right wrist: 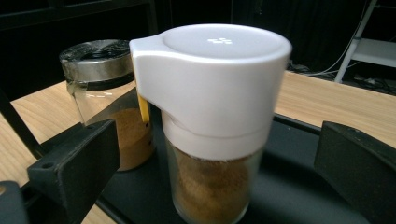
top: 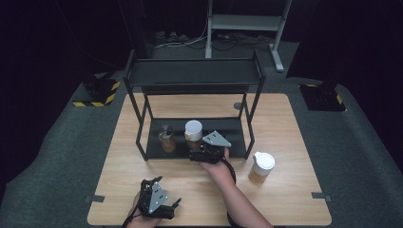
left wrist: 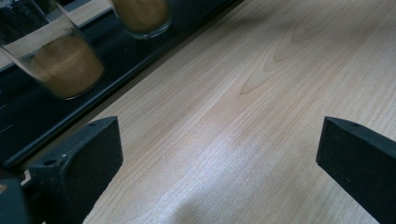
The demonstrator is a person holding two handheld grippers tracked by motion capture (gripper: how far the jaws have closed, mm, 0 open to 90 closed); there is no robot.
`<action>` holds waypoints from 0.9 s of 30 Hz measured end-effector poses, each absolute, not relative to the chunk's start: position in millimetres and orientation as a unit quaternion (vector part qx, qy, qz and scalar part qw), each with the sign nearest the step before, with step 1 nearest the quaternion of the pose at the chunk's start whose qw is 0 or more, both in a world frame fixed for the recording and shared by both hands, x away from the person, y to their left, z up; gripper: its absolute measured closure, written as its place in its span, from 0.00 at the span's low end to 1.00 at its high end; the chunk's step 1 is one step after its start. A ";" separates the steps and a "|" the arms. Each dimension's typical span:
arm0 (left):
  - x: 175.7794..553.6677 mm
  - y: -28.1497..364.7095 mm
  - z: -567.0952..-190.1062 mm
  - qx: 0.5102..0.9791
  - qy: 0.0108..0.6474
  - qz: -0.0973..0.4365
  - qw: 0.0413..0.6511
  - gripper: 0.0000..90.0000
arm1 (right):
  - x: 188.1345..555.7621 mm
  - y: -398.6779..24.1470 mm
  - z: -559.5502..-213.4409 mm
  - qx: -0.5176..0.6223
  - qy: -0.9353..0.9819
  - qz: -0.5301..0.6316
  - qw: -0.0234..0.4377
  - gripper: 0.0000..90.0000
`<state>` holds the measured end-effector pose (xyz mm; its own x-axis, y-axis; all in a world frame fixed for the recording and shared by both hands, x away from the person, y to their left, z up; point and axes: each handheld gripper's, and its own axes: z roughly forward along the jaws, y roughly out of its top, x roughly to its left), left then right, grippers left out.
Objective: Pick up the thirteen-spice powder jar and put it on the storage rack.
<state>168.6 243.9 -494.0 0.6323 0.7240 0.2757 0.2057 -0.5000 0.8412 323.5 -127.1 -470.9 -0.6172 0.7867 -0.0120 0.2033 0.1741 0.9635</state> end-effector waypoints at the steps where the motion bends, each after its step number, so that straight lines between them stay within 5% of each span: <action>1: 168.5 243.6 -494.0 0.806 0.289 0.318 0.408 0.01 | 322.1 -129.0 -471.0 0.344 0.716 0.543 0.270 0.00; 27: 168.0 241.4 -493.9 0.808 0.287 0.321 0.403 0.01 | 278.3 -164.7 -468.2 0.320 0.713 0.557 0.280 0.00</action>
